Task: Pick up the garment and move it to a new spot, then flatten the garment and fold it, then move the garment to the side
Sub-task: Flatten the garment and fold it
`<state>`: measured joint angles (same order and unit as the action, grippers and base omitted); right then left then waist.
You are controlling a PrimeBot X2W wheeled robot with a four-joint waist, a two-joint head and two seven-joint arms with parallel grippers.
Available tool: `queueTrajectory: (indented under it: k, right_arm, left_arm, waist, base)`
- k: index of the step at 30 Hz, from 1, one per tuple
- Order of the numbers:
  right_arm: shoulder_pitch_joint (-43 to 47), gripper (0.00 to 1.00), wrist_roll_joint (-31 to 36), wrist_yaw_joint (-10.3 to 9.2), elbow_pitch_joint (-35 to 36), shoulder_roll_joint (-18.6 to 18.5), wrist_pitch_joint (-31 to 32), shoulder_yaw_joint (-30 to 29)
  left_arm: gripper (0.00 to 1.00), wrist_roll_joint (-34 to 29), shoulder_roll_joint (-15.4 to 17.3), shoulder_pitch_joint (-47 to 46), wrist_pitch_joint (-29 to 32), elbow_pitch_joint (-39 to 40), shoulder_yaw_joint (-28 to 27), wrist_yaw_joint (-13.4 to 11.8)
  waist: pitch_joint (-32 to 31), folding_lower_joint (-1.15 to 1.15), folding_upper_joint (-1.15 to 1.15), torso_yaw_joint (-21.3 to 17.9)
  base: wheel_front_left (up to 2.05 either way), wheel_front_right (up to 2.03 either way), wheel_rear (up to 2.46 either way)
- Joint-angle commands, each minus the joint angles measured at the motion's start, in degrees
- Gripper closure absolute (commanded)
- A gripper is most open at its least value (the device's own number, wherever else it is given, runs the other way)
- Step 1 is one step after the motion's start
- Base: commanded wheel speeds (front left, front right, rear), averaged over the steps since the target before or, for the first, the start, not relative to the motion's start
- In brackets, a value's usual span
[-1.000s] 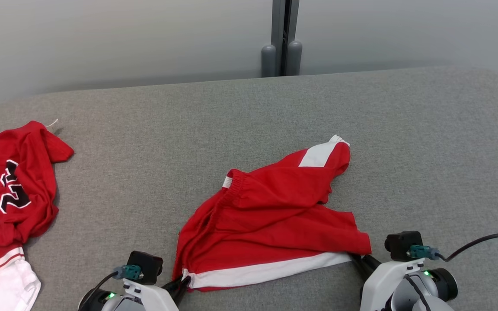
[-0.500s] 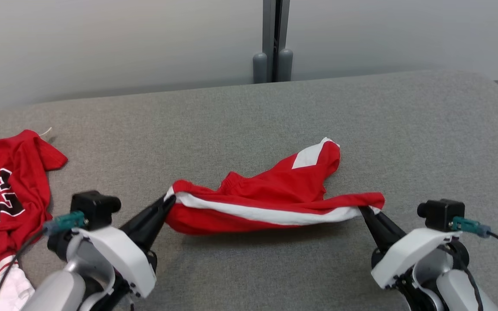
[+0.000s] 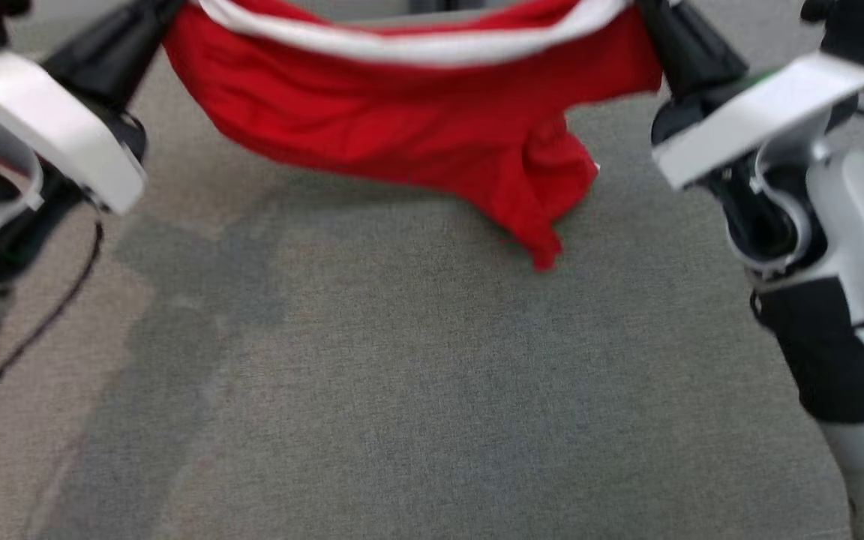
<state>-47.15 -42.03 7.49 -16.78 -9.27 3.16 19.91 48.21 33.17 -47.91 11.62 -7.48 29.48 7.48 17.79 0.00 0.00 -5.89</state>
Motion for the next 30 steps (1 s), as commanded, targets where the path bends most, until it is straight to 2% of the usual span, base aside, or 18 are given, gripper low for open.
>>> queueTrajectory:
  k: [1, 5, 8, 12, 17, 20, 23, 26, 30]
  right_arm:
    - [-4.9, 1.00, -0.6, 0.01, -2.4, 0.1, -1.2, 0.5]
    - [-18.6, 1.00, -1.8, 0.01, -10.2, 0.8, -1.4, 2.3]
    - [-27.8, 1.00, -2.8, 0.01, -15.8, 1.3, -1.0, 3.8]
    - [-37.8, 1.00, -4.4, 0.01, -22.7, 1.8, -1.8, 5.0]
    - [-47.1, 1.00, -4.5, 0.01, -29.0, 1.9, -7.2, 6.2]
    - [-50.5, 1.00, -5.1, 0.01, -31.6, 2.1, -11.5, 6.9]
    - [-52.0, 1.00, -6.2, 0.01, -33.4, 2.6, -13.0, 8.9]
    - [-52.5, 1.00, -7.8, 0.01, -34.3, 2.6, -13.0, 11.5]
    - [-48.6, 1.00, -10.7, 0.01, -35.6, 2.4, -9.7, 15.9]
  left_arm:
    - [1.00, 0.5, 0.8, -4.8, -0.8, -2.4, 0.6, 0.0]
    - [1.00, 1.6, 1.5, -17.2, -1.3, -8.7, 3.2, 0.0]
    - [1.00, 2.5, 1.6, -25.5, 0.9, -13.6, 6.4, 0.0]
    - [1.00, 3.7, 0.2, -34.8, 1.0, -20.6, 8.6, 0.0]
    - [1.00, 3.5, -1.5, -44.2, -2.2, -28.0, 11.0, 0.0]
    - [1.00, 3.5, -2.8, -47.6, -4.0, -31.4, 13.0, 0.0]
    - [1.00, 4.2, -3.5, -49.9, -4.8, -33.6, 15.4, 0.0]
    - [1.00, 6.5, -4.2, -49.6, -5.5, -34.8, 17.4, 0.0]
    - [1.00, 10.2, -4.1, -45.0, -5.7, -35.2, 21.0, 0.0]
  waist:
    - [5.7, 0.00, 0.00, -1.3]
    - [10.3, 0.00, 0.00, -1.7]
    - [12.9, 0.00, 0.00, -1.6]
    - [14.5, 0.00, 0.00, -1.7]
    - [15.0, 0.00, 0.00, -1.8]
    - [15.0, 0.00, 0.00, -1.7]
    - [14.7, 0.00, 0.00, -1.5]
    - [14.9, 0.00, 0.00, -1.1]
    - [14.2, 0.00, 0.00, -0.6]
  base:
    - [0.00, 0.00, 0.00]
    - [0.00, 0.00, 0.00]
    - [0.00, 0.00, 0.00]
    - [0.00, 0.00, 0.00]
    - [0.00, 0.00, 0.00]
    - [0.00, 0.00, 0.00]
    - [0.00, 0.00, 0.00]
    - [0.00, 0.00, 0.00]
    - [0.00, 0.00, 0.00]
